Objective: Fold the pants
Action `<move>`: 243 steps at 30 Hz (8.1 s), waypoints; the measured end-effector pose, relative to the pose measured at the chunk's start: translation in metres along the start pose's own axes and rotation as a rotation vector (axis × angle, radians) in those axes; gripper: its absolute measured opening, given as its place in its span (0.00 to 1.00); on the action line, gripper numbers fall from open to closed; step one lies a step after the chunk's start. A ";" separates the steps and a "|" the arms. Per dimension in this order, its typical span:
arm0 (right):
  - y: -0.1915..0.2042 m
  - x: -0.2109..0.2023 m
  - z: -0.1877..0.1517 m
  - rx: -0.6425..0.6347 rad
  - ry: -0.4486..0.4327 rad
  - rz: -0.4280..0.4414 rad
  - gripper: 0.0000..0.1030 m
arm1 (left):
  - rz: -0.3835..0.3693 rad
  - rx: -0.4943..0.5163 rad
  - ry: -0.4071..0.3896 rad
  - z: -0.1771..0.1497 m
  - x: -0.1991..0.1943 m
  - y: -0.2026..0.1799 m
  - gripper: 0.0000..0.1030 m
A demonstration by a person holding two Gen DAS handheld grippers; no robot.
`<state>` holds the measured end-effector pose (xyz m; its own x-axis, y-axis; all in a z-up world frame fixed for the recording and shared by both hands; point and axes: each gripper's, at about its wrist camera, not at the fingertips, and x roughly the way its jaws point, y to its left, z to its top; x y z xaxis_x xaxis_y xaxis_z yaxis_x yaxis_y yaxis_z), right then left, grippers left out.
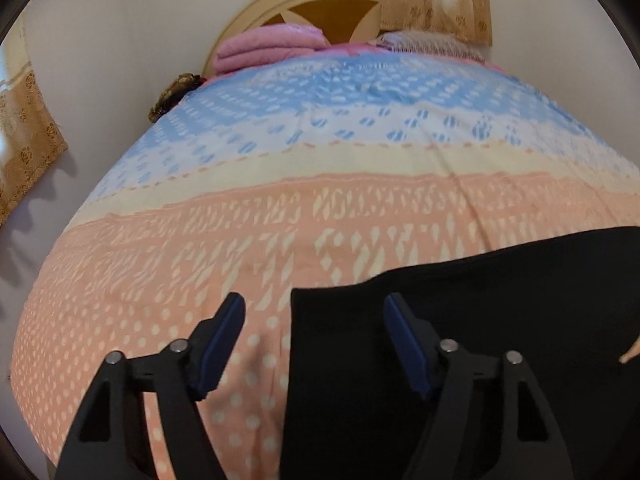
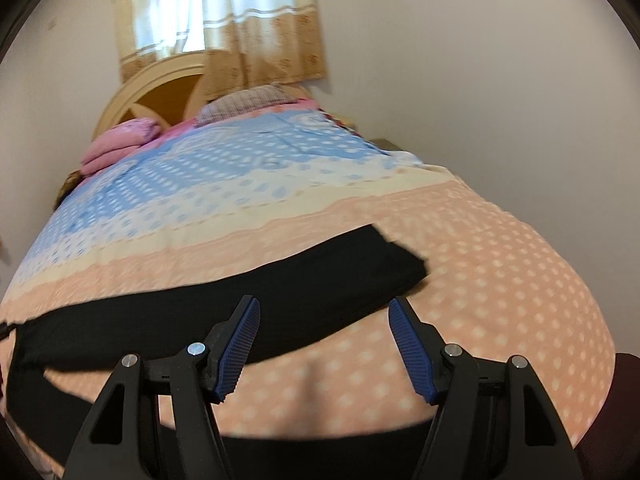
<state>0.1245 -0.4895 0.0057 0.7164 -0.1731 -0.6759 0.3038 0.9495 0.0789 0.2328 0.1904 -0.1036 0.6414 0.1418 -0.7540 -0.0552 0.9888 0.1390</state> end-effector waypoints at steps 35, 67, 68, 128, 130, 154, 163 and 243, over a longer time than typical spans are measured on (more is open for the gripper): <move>-0.031 0.157 0.075 -0.018 0.289 0.075 0.04 | -0.074 0.054 0.040 0.017 0.034 0.007 0.09; -0.020 0.113 0.068 -0.085 0.144 0.033 0.04 | -0.239 0.013 0.073 0.003 0.044 0.008 0.20; -0.019 0.113 0.068 -0.085 0.142 0.032 0.04 | -0.232 0.024 0.066 0.003 0.041 0.006 0.18; -0.069 -0.112 -0.102 -0.070 -0.104 -0.063 0.37 | -0.299 0.118 -0.310 -0.165 -0.099 0.029 0.24; -0.026 -0.116 -0.109 -0.139 -0.092 0.053 0.72 | -0.293 0.116 -0.312 -0.164 -0.099 0.028 0.24; 0.301 -0.089 -0.235 -0.991 0.021 0.443 0.37 | -0.263 0.108 -0.345 -0.164 -0.098 0.021 0.24; 0.302 -0.082 -0.231 -0.982 0.024 0.449 0.33 | -0.270 0.106 -0.337 -0.162 -0.098 0.021 0.24; 0.266 -0.091 -0.237 -0.924 0.128 0.557 0.25 | -0.379 -0.206 -0.176 -0.119 -0.055 0.066 0.19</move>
<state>-0.0090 -0.1586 -0.0854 0.5202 0.3204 -0.7916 -0.6717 0.7259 -0.1476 0.1028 0.2537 -0.1288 0.7645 -0.2240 -0.6044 0.0686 0.9606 -0.2692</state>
